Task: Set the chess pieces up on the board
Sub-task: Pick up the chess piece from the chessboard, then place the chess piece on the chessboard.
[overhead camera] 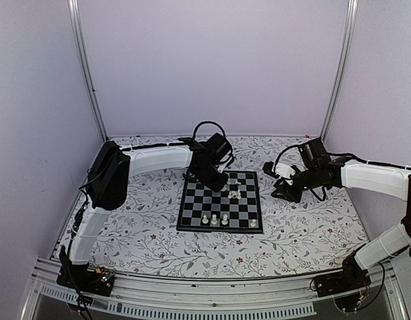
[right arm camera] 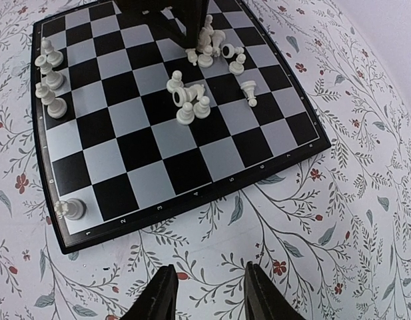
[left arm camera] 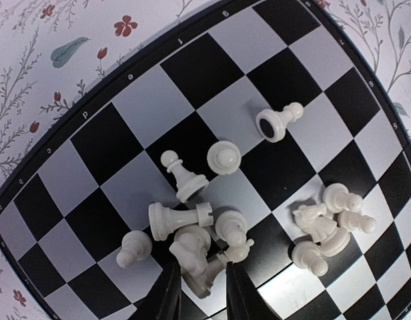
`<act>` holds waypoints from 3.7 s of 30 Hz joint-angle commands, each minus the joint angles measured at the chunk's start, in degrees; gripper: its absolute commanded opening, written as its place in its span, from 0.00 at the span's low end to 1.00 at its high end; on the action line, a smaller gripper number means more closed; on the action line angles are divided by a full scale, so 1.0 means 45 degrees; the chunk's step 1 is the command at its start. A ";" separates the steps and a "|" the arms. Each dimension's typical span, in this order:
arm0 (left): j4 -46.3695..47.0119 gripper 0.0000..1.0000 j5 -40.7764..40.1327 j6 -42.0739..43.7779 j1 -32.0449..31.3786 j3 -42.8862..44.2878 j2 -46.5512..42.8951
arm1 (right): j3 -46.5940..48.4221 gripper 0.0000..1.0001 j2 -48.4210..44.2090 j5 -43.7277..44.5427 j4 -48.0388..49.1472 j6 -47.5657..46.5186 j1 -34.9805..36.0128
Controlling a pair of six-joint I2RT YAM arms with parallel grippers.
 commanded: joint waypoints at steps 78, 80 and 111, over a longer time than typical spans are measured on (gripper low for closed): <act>0.0228 0.00 0.3177 0.0323 -0.0668 -0.7931 -0.6427 | -0.0076 0.37 0.0536 0.0455 -0.0021 -0.0250 0.0507; 0.0202 0.00 0.3209 0.0311 -0.0736 -0.7924 -0.6307 | -0.0076 0.37 0.0527 0.0452 -0.0040 -0.0250 0.0501; -0.0355 0.01 0.2388 0.0323 -0.0994 -0.7945 -0.5509 | -0.0076 0.38 0.0527 0.0402 -0.0087 -0.0269 0.0511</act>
